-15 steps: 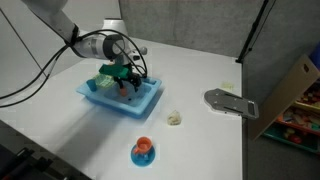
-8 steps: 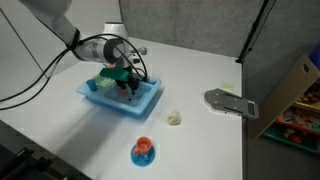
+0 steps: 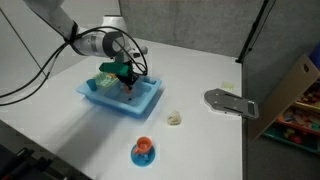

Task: Move the orange cup from the sink to beside the sink

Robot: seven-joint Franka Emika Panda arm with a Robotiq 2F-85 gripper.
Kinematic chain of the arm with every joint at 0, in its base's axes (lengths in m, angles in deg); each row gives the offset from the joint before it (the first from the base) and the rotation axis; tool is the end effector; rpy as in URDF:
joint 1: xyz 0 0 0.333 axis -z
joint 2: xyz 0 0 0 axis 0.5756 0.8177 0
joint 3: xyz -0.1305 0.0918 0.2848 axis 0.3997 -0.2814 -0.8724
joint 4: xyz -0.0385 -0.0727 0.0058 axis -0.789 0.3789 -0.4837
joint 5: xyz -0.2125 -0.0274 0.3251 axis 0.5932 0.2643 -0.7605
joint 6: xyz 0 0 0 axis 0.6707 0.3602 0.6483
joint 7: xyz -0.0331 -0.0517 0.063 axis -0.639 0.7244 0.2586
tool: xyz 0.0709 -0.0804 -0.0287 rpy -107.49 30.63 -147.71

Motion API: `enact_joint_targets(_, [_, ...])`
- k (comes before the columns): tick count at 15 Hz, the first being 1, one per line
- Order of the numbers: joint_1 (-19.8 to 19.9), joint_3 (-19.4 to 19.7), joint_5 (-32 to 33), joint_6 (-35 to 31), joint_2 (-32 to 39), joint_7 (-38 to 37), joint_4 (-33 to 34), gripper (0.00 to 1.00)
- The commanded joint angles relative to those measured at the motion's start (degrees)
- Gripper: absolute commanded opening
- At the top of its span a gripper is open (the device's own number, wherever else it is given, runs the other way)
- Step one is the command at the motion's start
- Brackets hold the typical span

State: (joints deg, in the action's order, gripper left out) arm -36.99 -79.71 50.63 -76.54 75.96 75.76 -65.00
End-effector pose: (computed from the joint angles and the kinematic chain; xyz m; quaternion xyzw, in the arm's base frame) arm 0.6594 0.0005 0.1137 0.9990 0.0096 -0.0166 0.0412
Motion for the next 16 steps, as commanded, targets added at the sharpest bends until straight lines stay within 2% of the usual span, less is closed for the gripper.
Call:
enact_joint_targets(1, [-0.55,0.74,0.05,3.0,-5.7,0.09,-3.09,0.03])
enact_joint_targets(9, [1.02,-0.32,-0.4,12.05,-12.93,2.76,-6.34,0.03])
enact_joint_targets(10, [0.16,0.29,-0.02,10.54,-10.2,0.56,-3.94,0.06])
enact_joint_targets(16, [0.35,0.19,0.02,11.33,-11.23,1.34,-5.12,0.06])
